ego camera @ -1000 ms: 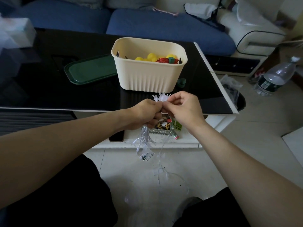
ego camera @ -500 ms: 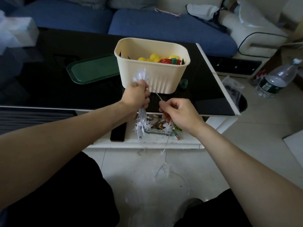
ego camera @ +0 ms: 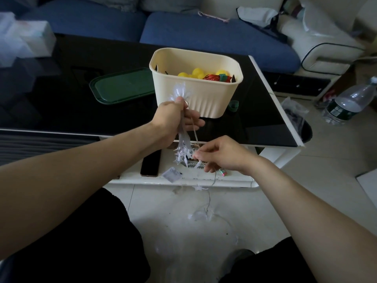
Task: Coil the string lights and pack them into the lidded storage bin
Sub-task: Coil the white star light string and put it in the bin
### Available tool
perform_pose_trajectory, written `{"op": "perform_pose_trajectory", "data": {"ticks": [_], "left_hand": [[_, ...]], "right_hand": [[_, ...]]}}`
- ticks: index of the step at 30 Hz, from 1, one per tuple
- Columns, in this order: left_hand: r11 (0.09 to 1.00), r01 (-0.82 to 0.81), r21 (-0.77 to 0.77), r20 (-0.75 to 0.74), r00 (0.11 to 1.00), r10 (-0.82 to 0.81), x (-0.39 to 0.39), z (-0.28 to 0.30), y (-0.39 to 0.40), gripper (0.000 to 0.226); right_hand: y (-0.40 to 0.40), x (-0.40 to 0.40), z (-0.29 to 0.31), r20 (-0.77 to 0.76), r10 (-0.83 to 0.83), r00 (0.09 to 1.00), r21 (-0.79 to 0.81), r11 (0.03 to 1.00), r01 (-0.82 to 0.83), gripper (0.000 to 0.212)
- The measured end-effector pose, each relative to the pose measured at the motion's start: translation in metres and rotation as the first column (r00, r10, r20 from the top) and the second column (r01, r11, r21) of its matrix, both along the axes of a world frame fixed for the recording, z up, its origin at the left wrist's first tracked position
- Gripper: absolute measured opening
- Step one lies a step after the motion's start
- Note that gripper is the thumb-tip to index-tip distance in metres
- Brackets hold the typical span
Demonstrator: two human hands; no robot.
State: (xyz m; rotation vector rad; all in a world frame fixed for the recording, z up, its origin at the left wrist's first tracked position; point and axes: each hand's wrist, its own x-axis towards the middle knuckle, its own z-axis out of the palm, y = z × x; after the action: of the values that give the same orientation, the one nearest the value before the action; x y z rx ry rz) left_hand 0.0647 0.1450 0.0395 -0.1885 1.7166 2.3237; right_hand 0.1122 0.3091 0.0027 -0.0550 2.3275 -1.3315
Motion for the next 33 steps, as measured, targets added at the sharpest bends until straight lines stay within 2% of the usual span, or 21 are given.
{"op": "perform_pose_trajectory", "data": {"ticks": [3,7,13,20,25,29,33], "left_hand": [[0.997,0.061,0.045,0.02,0.998,-0.062,0.0,0.002,-0.001,0.035],[0.995,0.087,0.044,0.015,0.996,-0.088,0.0,0.0,-0.001,0.034],[0.997,0.062,0.036,0.045,0.997,-0.064,-0.001,0.0,-0.006,0.032],[0.998,-0.056,0.036,0.032,0.998,0.055,-0.009,-0.003,-0.014,0.037],[0.993,-0.107,-0.043,0.023,0.994,0.108,-0.014,-0.009,-0.018,0.034],[0.992,-0.1,-0.073,0.057,0.993,0.104,-0.013,-0.009,-0.018,0.026],[0.995,-0.063,-0.083,0.047,0.997,0.067,-0.012,-0.01,-0.016,0.026]], "right_hand": [[0.003,-0.001,0.002,0.013,-0.061,0.998,-0.091,0.994,0.062,0.009],[0.008,-0.001,0.003,0.072,-0.07,0.995,-0.071,0.995,0.075,0.024],[0.017,-0.001,0.005,0.098,0.004,0.995,0.062,0.998,-0.01,0.042],[0.039,-0.004,-0.001,0.113,-0.018,0.993,0.236,0.972,-0.009,0.032],[0.039,-0.007,-0.003,0.063,0.022,0.998,0.42,0.906,-0.047,0.039],[0.021,-0.005,-0.003,0.117,0.101,0.988,0.345,0.929,-0.135,0.04],[0.005,-0.002,-0.002,0.063,0.132,0.989,0.299,0.943,-0.145,0.037]]}}
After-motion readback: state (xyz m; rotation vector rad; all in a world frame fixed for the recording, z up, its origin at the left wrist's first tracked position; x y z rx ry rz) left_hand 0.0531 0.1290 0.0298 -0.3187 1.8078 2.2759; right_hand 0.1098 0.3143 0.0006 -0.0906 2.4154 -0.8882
